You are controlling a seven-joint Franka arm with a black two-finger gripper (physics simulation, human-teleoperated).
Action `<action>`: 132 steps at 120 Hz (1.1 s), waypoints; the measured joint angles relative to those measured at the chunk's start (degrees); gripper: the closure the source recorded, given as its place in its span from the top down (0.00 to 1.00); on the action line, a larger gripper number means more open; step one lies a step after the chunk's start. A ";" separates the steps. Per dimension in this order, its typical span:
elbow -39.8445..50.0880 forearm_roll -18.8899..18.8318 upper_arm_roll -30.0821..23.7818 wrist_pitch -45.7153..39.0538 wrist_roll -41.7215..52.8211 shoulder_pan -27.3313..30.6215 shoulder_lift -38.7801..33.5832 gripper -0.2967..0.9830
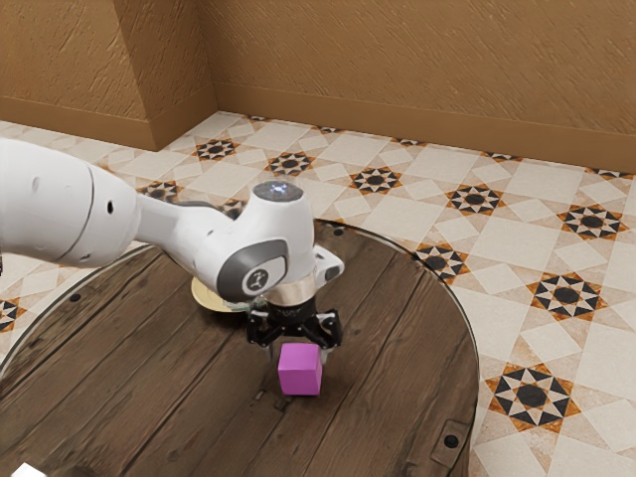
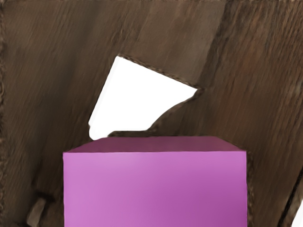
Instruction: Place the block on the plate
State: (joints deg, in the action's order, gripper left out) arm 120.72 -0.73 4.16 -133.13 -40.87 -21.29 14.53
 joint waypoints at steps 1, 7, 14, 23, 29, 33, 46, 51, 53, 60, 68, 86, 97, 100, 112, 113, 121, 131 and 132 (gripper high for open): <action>0.08 -0.20 -0.07 -0.19 -0.25 0.07 0.13 0.77; 0.49 -1.18 -0.35 -1.20 -1.66 0.34 0.77 0.77; 0.77 -1.90 -0.59 -2.12 -3.17 0.41 1.52 0.77; 0.83 -2.42 -1.04 -3.38 -4.91 0.44 2.73 0.76; 0.85 -2.63 -1.16 -4.02 -5.97 0.45 3.16 0.75; 0.85 -2.73 -1.21 -4.37 -6.62 0.45 3.42 0.73; 0.94 -2.89 -1.25 -5.12 -8.51 0.80 3.60 0.64; 1.02 -2.91 -1.25 -5.25 -9.16 1.09 3.50 0.61; 1.06 -2.93 -1.25 -5.28 -9.41 1.19 3.45 0.60; 1.15 -2.98 -1.25 -5.36 -10.26 1.35 3.31 0.58; 1.13 -3.05 -1.25 -5.41 -11.16 1.46 2.83 0.57; 1.08 -3.17 -1.33 -5.43 -12.90 2.80 -0.12 0.54; -0.66 -3.20 -2.02 -5.71 -13.81 5.91 -1.26 0.54; -1.52 -3.20 -2.19 -5.76 -14.03 7.11 -1.30 0.54; -7.42 -3.19 -2.53 -5.90 -14.85 13.43 1.50 0.56; -7.97 -3.18 -2.55 -5.90 -14.91 13.99 1.88 0.56; -11.70 -3.15 -2.93 -5.98 -15.32 18.60 5.14 0.57; -14.84 -3.08 -4.28 -6.07 -15.77 23.56 8.75 0.57; -15.12 -3.08 -4.43 -6.07 -15.81 23.95 9.02 0.57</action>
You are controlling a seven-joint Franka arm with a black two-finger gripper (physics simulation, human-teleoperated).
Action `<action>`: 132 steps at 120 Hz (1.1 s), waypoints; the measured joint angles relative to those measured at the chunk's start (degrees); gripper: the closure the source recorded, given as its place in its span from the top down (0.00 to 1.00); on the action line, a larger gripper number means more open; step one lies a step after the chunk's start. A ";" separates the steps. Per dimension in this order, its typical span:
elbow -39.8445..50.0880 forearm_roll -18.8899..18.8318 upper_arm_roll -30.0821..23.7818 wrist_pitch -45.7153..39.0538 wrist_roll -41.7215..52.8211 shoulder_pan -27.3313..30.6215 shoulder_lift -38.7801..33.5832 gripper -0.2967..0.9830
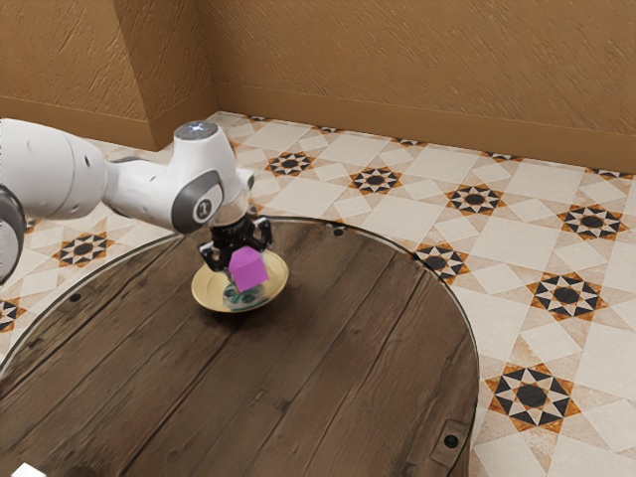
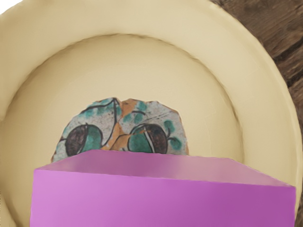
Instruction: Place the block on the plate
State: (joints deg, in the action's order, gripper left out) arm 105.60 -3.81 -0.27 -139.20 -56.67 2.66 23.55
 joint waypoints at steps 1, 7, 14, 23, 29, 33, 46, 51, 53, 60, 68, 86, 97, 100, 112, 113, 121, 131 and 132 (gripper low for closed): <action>-0.27 0.00 -0.14 -0.01 -0.04 0.38 0.29 0.57; -1.23 0.02 -0.63 -0.04 -0.26 2.16 1.38 0.57; -1.84 0.05 -0.81 -0.09 -0.49 3.35 2.09 0.58; -3.00 0.10 -0.92 -0.15 -0.72 3.80 3.22 0.59; -3.26 0.11 -0.92 -0.18 -0.83 3.91 3.34 0.62; -3.29 0.11 -0.93 -0.18 -0.90 4.13 3.21 0.64; -0.84 0.07 -1.30 -0.07 -0.99 4.47 -1.43 0.69; 2.20 0.06 -1.40 0.05 -0.88 4.12 -4.69 0.70; 3.69 0.06 -1.42 0.10 -0.83 3.92 -6.09 0.71; 8.79 0.05 -1.44 0.77 -0.54 2.99 -11.21 0.72; 12.53 0.04 -1.39 3.35 0.11 1.59 -16.74 0.74; 12.59 0.31 6.75 11.09 6.04 -8.49 -20.83 0.75; 11.10 0.63 5.91 16.67 13.22 -8.19 -23.81 0.76; 10.14 0.90 5.51 18.41 15.44 -7.93 -24.52 0.76; 1.15 2.23 -1.13 25.92 23.99 -1.83 -23.31 0.76; 0.10 2.28 -1.44 26.47 24.65 -1.59 -22.91 0.76; -8.09 2.59 -2.60 31.08 29.62 -1.12 -19.13 0.76; -12.86 2.82 -2.94 35.38 35.28 -2.12 -17.51 0.77; -13.17 2.84 -2.94 35.72 35.82 -2.20 -17.45 0.77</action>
State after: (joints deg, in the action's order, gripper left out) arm 92.43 -0.97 -3.22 -103.48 -20.86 0.46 6.10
